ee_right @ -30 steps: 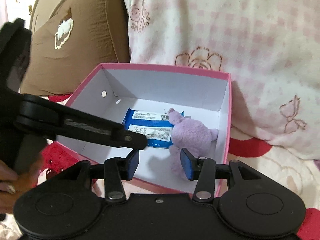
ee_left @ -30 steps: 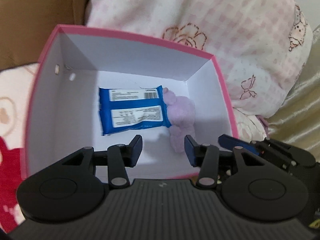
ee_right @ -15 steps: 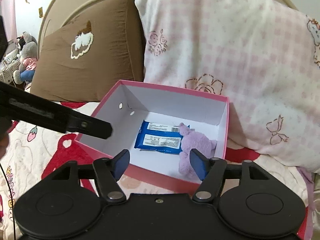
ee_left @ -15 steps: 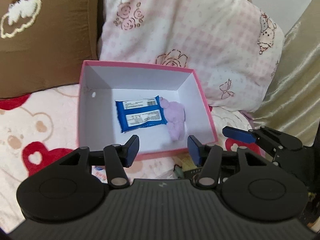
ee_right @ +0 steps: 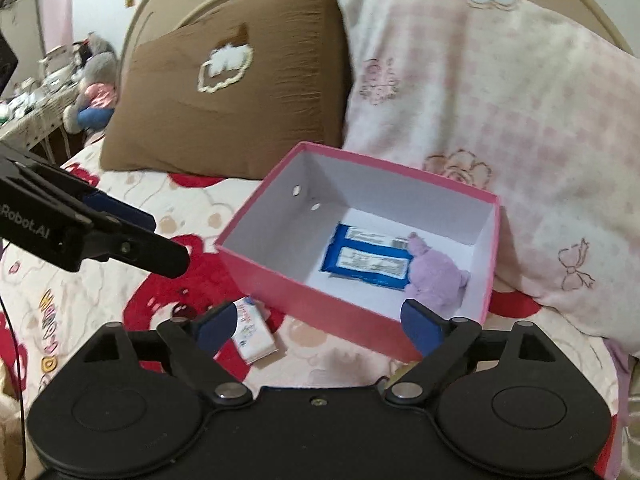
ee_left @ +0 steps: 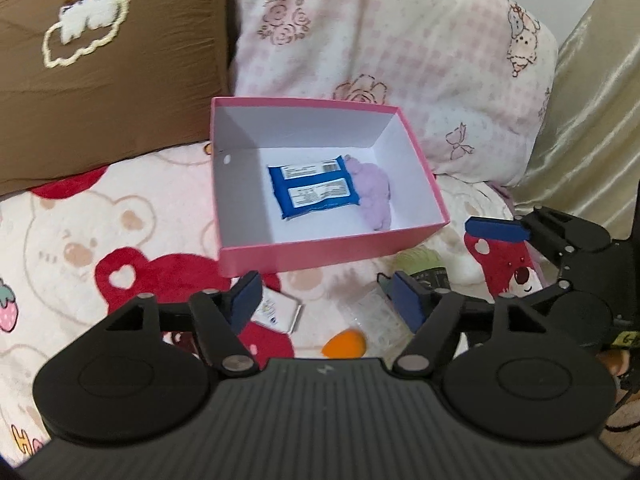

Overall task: Organize objects
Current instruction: 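Withdraw the left gripper from the box toward the white wipe pack, then close the left gripper on the white wet-wipe pack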

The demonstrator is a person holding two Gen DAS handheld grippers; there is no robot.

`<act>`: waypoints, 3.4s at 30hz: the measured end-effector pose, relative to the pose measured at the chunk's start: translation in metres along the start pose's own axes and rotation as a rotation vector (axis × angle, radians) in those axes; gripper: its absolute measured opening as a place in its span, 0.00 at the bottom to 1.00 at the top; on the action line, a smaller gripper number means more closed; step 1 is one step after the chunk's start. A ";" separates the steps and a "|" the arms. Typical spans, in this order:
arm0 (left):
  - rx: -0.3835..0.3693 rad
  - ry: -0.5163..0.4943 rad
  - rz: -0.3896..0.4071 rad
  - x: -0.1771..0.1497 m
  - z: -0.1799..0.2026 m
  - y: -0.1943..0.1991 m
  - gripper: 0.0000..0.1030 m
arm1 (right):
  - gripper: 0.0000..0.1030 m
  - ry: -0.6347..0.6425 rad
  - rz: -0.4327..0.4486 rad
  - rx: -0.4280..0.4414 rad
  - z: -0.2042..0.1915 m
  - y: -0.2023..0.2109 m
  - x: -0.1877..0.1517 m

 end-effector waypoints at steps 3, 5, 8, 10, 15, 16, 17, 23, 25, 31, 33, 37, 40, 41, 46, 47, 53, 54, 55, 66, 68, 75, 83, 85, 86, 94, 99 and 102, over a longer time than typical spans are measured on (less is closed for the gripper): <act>-0.006 0.012 0.016 -0.007 -0.008 0.010 0.80 | 0.91 0.034 0.004 0.009 -0.012 0.006 -0.001; -0.008 0.020 0.023 -0.011 -0.013 0.013 0.84 | 0.96 0.074 0.005 0.017 -0.023 0.011 -0.002; -0.017 0.030 0.028 -0.017 -0.020 0.015 0.88 | 0.97 0.144 0.013 -0.003 -0.037 0.016 -0.003; -0.019 0.034 0.038 -0.022 -0.025 0.016 0.91 | 0.97 0.172 0.025 -0.019 -0.043 0.020 -0.003; -0.032 0.011 0.044 -0.036 -0.033 0.011 0.92 | 0.97 0.159 0.067 0.015 -0.049 0.025 -0.008; -0.039 0.010 0.043 -0.040 -0.034 0.010 0.92 | 0.97 0.153 0.072 0.023 -0.051 0.024 -0.010; -0.042 0.012 0.042 -0.044 -0.036 0.008 0.92 | 0.97 0.150 0.075 0.031 -0.054 0.023 -0.012; 0.008 -0.086 0.043 -0.060 -0.041 -0.002 0.97 | 0.97 0.155 0.050 -0.018 -0.060 0.006 -0.024; 0.012 -0.095 0.058 -0.062 -0.044 -0.003 0.99 | 0.97 0.126 0.049 -0.010 -0.060 0.002 -0.026; -0.004 -0.106 0.105 -0.063 -0.059 -0.010 0.99 | 0.97 0.046 0.027 0.067 -0.065 -0.010 -0.040; -0.002 -0.112 0.099 -0.066 -0.063 -0.015 0.99 | 0.97 0.038 0.015 0.076 -0.070 -0.015 -0.044; 0.000 -0.113 0.096 -0.071 -0.068 -0.028 0.99 | 0.97 -0.013 0.006 0.114 -0.077 -0.027 -0.050; 0.008 -0.125 0.102 -0.074 -0.068 -0.040 0.99 | 0.97 -0.055 0.006 0.122 -0.077 -0.037 -0.052; 0.001 -0.124 0.108 -0.074 -0.069 -0.044 0.99 | 0.97 -0.069 0.000 0.134 -0.077 -0.042 -0.053; -0.021 -0.079 0.112 -0.073 -0.076 -0.059 0.97 | 0.97 -0.021 -0.005 0.141 -0.087 -0.061 -0.064; -0.029 -0.072 0.113 -0.074 -0.078 -0.061 0.97 | 0.97 -0.013 -0.006 0.143 -0.089 -0.065 -0.066; -0.030 -0.067 0.095 -0.082 -0.086 -0.082 0.97 | 0.96 -0.023 0.005 0.163 -0.098 -0.081 -0.073; -0.022 -0.077 0.089 -0.083 -0.087 -0.087 0.97 | 0.96 -0.013 0.010 0.154 -0.099 -0.083 -0.073; -0.022 -0.090 0.086 -0.085 -0.087 -0.090 0.97 | 0.96 -0.001 0.017 0.145 -0.100 -0.086 -0.072; -0.046 0.006 0.050 -0.098 -0.112 -0.133 0.95 | 0.90 -0.114 -0.041 0.138 -0.080 -0.124 -0.080; -0.055 0.027 0.055 -0.097 -0.117 -0.139 0.95 | 0.86 -0.122 -0.043 0.146 -0.079 -0.129 -0.082; -0.079 0.017 0.074 -0.089 -0.118 -0.157 0.88 | 0.79 -0.162 -0.030 0.146 -0.077 -0.142 -0.082; -0.095 0.006 0.080 -0.080 -0.106 -0.172 0.83 | 0.74 -0.193 -0.070 0.159 -0.070 -0.158 -0.087; -0.082 -0.023 0.091 -0.078 -0.105 -0.174 0.68 | 0.69 -0.168 -0.090 0.170 -0.075 -0.160 -0.088; -0.066 -0.039 0.092 -0.078 -0.106 -0.175 0.60 | 0.69 -0.153 -0.097 0.172 -0.077 -0.161 -0.088; -0.146 0.034 0.061 -0.081 -0.118 -0.170 0.38 | 0.55 -0.117 -0.100 0.166 -0.075 -0.165 -0.089; -0.198 0.092 -0.010 -0.104 -0.118 -0.160 0.38 | 0.55 -0.114 -0.083 0.166 -0.067 -0.162 -0.090; -0.208 0.128 -0.036 -0.112 -0.118 -0.156 0.38 | 0.58 -0.071 -0.092 0.199 -0.072 -0.160 -0.091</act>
Point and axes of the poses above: each gripper's, at about its wrist camera, not at the fingertips, and y roughly against the way its jaws point, z to its right, x to its top, the point moved 7 cm from there along -y, roughly the way its jaws point, and after that the axes turned 2 degrees about -x, right-handed, at the moved point
